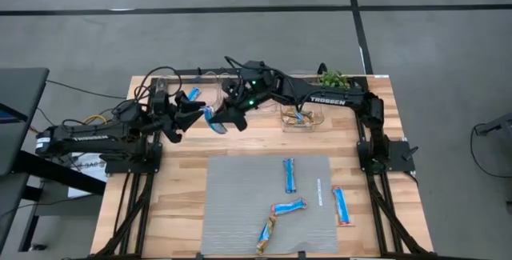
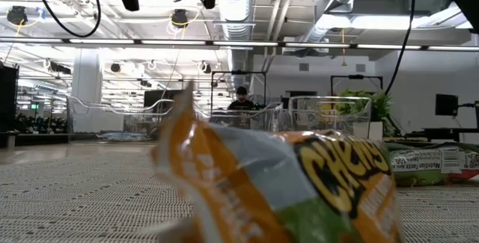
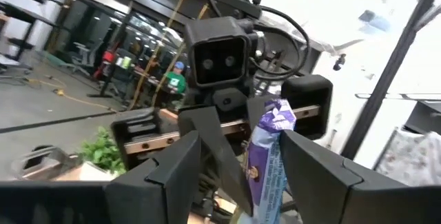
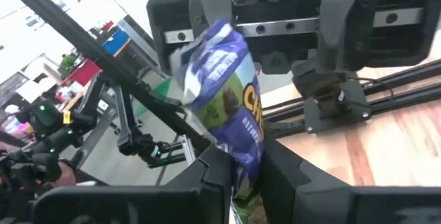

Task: Pick and place Granola Bars by type
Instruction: Put the blue granola bar into the left transparent bin

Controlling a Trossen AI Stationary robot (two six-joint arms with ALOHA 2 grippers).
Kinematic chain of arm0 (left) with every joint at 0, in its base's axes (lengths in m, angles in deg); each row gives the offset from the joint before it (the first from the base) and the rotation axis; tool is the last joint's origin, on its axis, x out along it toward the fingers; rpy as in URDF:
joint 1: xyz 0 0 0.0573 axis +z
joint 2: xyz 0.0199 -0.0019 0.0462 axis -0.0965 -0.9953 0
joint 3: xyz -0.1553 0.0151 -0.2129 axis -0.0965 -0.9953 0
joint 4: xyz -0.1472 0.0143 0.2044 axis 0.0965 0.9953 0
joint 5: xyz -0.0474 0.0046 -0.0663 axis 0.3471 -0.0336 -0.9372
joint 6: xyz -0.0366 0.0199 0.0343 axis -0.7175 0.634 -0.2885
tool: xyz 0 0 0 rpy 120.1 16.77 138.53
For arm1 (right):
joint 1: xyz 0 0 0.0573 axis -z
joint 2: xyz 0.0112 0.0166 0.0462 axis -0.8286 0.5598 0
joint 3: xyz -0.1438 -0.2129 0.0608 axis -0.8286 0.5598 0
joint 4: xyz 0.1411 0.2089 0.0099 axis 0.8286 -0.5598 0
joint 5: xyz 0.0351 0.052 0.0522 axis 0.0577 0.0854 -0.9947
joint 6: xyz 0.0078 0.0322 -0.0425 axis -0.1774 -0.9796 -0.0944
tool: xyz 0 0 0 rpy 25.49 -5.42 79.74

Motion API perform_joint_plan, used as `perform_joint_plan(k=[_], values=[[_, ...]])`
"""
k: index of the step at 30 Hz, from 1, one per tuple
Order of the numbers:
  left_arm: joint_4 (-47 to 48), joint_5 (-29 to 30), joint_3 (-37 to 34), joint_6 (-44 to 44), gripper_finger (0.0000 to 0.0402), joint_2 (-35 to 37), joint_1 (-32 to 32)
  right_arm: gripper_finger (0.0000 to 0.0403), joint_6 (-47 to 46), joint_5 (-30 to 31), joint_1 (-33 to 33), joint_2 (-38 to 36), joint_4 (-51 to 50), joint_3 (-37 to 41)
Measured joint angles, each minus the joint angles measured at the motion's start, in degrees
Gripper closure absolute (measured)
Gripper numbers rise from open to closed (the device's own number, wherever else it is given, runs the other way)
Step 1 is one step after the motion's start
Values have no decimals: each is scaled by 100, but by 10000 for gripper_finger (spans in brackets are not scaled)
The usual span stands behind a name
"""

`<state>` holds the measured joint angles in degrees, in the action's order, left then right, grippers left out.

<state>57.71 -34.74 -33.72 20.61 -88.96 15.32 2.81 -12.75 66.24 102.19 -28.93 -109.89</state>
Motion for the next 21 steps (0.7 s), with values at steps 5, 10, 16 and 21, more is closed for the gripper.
perform_joint_plan(k=[5, 10, 16, 21], values=[[-392, -72, 0, 0, 207, -296, 0, 356, 7, -12, -4, 0, -2, 0], [-545, -72, 0, -5, 207, -343, 2, 356, 4, -7, 64, 0, -4, 0], [-906, -203, 0, 35, 211, -341, 0, 356, 4, 18, 120, 0, -28, 0], [-879, -218, 0, 28, 235, -346, 0, 356, 4, -3, 107, 0, 0, 0]])
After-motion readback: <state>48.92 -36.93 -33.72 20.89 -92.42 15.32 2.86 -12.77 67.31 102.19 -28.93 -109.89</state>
